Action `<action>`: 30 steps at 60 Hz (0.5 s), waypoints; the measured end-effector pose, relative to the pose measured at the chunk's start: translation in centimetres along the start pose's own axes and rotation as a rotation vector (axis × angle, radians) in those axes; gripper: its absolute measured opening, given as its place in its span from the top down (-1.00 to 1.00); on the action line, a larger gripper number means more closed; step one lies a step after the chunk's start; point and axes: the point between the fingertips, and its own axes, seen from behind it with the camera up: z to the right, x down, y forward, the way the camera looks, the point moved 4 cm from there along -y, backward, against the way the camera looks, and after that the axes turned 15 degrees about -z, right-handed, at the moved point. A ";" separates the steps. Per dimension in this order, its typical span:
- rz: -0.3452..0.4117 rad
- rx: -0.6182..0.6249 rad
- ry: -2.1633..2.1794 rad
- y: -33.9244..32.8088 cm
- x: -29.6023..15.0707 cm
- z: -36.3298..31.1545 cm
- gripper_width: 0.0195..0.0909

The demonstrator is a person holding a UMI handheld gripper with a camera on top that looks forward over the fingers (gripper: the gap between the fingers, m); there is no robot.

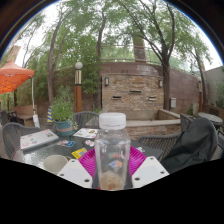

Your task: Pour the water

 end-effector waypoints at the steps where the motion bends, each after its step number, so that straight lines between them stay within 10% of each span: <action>1: -0.002 -0.013 -0.003 0.2 0.5 0.1 0.44; 30: 0.022 -0.149 -0.061 0.9 5.1 -2.5 0.36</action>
